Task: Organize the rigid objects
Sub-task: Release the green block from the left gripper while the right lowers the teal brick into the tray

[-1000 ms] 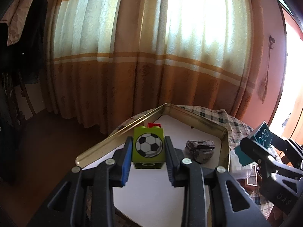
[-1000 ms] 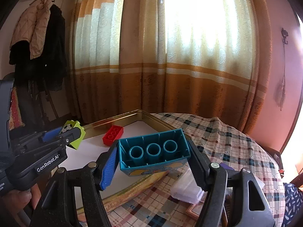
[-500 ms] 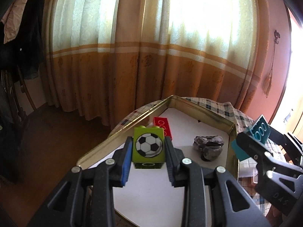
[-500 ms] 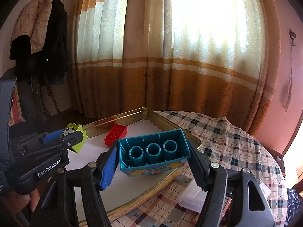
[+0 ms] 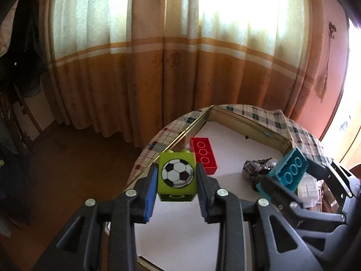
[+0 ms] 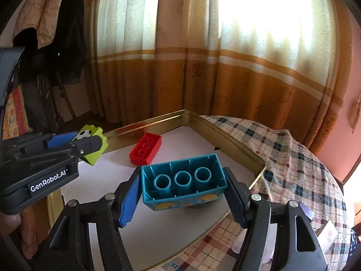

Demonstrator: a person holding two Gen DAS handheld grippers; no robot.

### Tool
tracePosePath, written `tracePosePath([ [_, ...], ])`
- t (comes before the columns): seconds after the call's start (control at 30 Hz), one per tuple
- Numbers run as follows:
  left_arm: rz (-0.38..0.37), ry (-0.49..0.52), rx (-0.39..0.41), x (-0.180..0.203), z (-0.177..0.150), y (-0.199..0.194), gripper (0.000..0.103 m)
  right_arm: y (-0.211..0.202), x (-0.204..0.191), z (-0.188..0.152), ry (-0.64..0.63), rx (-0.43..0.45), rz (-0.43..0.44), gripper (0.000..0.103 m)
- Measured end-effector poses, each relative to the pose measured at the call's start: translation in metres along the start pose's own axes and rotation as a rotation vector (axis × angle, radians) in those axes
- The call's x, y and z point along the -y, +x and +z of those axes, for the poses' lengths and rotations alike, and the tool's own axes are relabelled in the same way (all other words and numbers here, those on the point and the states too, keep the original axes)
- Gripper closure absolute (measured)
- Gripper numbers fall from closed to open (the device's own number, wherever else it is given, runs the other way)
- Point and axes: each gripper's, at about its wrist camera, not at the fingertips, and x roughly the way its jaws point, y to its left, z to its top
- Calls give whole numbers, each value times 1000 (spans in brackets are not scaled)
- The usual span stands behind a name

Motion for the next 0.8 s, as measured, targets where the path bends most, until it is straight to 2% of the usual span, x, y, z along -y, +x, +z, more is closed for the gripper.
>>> tracePosePath([
  [0.17,10,5,-16,0,-2,6,69,6,-8,0,-8,-9,12,32],
  [0.2,14,6,-18,0,-2,6,66,6,-8,1,-6,-3,11,27],
  [0.27,24,-5,-10,-1,-1,3,43,6,-9,1,-4,1,7,22],
  [0.33,38,-12,10,-1,-1,-1,29,4,-8,0,5,-1,17,22],
  [0.37,45,-15,22,-1,-1,-4,26,2,-8,-1,9,-1,16,22],
  [0.57,7,-18,62,10,-4,-28,26,-33,11,-16,24,21,-4,22],
  [0.63,-12,-1,71,22,-6,-34,21,-49,26,-26,31,26,-30,22],
  [0.8,-89,119,89,73,-23,-50,17,-77,78,-52,106,11,-126,22],
])
